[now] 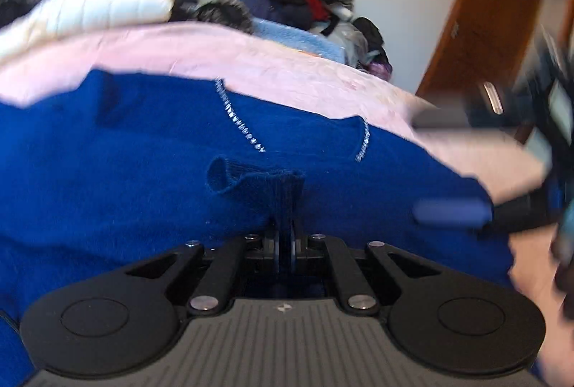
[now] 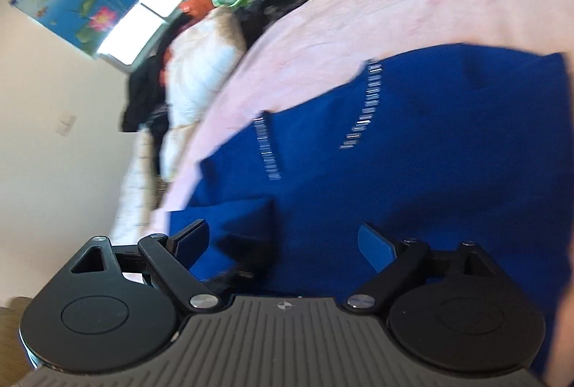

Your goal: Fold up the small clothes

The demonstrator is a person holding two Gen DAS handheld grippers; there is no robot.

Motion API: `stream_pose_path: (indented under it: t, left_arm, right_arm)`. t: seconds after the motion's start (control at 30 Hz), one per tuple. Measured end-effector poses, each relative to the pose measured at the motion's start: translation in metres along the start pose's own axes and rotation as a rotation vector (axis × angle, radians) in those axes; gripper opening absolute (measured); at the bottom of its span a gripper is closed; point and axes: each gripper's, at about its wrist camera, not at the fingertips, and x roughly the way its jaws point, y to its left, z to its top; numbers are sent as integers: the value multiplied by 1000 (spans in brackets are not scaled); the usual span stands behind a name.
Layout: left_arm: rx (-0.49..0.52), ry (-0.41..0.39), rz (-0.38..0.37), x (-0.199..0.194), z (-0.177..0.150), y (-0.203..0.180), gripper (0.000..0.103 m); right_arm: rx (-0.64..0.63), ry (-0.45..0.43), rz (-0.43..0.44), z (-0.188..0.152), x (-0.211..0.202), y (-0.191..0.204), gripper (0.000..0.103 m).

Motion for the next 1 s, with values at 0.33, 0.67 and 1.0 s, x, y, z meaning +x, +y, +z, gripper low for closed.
stream_pose_path:
  t: [0.33,0.67,1.0]
  left_arm:
    - [291,-30,-12,-15,-12,-23,9]
    - [320,-13,18,-10,-9,-23,17]
    - [274,-53,-5,-24,-9,-10,33]
  right_arm:
    - [-66,260,-14,18,65,41,86]
    - [-230,309,-125,6,72,53,83]
    - [-296,328,-178,11,74,51,8]
